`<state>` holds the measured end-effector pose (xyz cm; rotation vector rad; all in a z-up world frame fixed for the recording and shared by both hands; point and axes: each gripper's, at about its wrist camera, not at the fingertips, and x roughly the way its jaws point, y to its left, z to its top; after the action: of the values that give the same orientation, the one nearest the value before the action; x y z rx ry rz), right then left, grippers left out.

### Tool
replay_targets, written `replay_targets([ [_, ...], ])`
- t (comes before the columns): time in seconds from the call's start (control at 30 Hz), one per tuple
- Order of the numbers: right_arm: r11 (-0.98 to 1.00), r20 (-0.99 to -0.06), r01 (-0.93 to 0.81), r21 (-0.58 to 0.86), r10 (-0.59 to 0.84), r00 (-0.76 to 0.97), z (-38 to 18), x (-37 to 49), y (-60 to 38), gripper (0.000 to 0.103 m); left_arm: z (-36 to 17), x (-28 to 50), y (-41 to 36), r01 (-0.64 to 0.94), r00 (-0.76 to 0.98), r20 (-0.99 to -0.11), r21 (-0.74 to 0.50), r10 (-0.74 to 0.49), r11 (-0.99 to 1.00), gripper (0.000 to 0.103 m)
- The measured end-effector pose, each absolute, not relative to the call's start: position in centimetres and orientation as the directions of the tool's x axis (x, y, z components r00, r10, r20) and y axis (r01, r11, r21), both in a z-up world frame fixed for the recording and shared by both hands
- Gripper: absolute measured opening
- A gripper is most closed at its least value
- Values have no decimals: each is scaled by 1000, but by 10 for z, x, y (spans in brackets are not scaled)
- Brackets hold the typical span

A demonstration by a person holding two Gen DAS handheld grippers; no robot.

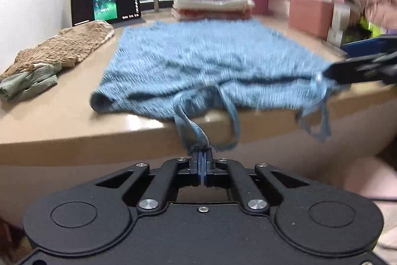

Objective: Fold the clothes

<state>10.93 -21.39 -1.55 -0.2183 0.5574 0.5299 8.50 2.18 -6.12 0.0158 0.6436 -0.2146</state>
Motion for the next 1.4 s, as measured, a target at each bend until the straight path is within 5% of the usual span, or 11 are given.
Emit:
replay_targets([
  [0.17, 694, -644, -696, -184, 450, 619, -16, 153, -158, 48, -44, 94, 34, 187, 786, -570, -148, -238, 971, 2],
  [0.43, 529, -769, -814, -240, 409, 492, -33, 192, -105, 39, -37, 97, 47, 221, 770, -567, -194, -293, 956, 2],
  [0.5, 517, -777, -821, -243, 403, 484, -32, 196, -100, 32, -39, 97, 47, 231, 753, -582, -205, -308, 951, 3],
  [0.53, 512, -782, -824, -243, 399, 479, -32, 197, -99, 20, -40, 97, 46, 235, 744, -589, -209, -314, 949, 5],
  [0.6, 523, -784, -821, -228, 401, 473, -31, 201, -99, 8, -42, 95, 46, 241, 734, -600, -210, -319, 948, 18],
  [0.67, 550, -772, -812, -195, 424, 473, -25, 205, -103, 5, -43, 89, 46, 251, 742, -589, -198, -320, 947, 46],
  [0.73, 583, -759, -802, -129, 463, 458, -17, 211, -111, 5, -42, 85, 43, 271, 757, -572, -168, -318, 948, 52],
  [1.03, 638, -674, -764, 96, 606, 421, 17, 234, -140, 5, -38, 99, 19, 311, 790, -550, -20, -270, 950, 52],
  [1.2, 648, -633, -738, 189, 655, 413, 24, 243, -151, 5, -38, 114, 18, 326, 769, -570, -42, -290, 944, 49],
  [1.33, 643, -606, -734, 218, 679, 414, 25, 243, -158, 5, -38, 122, 18, 347, 750, -583, -56, -313, 936, 7],
  [1.4, 636, -599, -738, 225, 688, 411, 25, 242, -160, 5, -36, 127, 20, 346, 746, -581, -79, -325, 935, 5],
])
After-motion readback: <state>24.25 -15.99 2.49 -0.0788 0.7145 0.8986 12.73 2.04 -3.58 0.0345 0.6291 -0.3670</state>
